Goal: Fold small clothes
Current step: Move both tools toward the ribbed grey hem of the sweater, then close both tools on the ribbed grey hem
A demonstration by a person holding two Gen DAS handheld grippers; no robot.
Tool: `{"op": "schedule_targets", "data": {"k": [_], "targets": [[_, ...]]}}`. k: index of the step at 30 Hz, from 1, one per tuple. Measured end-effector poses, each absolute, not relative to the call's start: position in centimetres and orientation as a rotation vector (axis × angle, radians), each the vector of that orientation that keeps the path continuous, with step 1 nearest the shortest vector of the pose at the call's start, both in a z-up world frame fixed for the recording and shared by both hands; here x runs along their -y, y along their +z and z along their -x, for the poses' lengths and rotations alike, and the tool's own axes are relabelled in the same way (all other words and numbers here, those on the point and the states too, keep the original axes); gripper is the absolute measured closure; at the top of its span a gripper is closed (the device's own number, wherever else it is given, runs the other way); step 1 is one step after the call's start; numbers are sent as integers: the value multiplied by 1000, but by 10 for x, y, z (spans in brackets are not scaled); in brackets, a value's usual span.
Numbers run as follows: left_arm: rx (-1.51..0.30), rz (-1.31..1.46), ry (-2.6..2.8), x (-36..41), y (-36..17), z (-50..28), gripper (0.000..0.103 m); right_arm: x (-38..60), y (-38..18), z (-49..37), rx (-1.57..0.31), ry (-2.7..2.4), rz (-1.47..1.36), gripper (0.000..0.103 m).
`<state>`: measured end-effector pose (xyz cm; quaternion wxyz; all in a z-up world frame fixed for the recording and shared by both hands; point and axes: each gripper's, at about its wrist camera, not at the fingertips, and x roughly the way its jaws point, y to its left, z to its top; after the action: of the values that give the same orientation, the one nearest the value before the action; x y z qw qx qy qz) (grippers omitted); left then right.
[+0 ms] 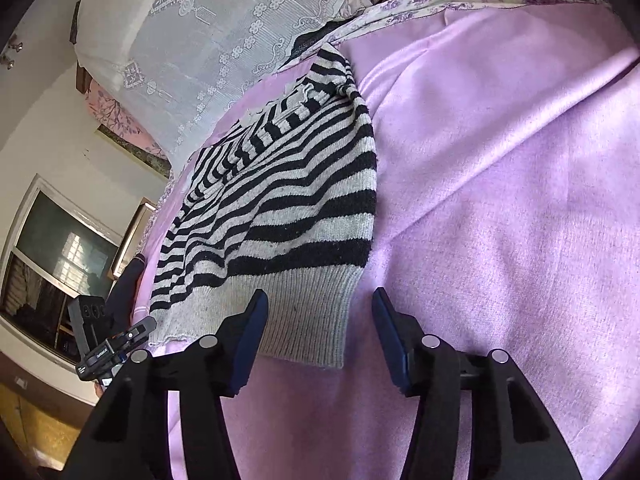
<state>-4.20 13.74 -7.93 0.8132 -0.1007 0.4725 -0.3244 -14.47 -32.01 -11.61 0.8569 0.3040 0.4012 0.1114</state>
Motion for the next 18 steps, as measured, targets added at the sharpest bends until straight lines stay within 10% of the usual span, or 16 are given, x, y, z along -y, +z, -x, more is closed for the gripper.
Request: {"op": "schedule_targets", "data": {"k": [6, 8, 10, 15, 18], "targets": [[-1008, 82, -668, -110, -80, 45, 8, 302, -117, 136, -855, 258, -601, 48], [-1000, 97, -669, -115, -79, 45, 10, 297, -116, 136, -844, 248, -573, 63], [-993, 147, -661, -125, -79, 43, 32, 298, -117, 136, -844, 250, -576, 83], [-1009, 249, -670, -139, -83, 37, 74, 298, -114, 139, -820, 243, -551, 88], [-1020, 256, -685, -138, -84, 36, 82, 299, -113, 139, -815, 237, -546, 92]]}}
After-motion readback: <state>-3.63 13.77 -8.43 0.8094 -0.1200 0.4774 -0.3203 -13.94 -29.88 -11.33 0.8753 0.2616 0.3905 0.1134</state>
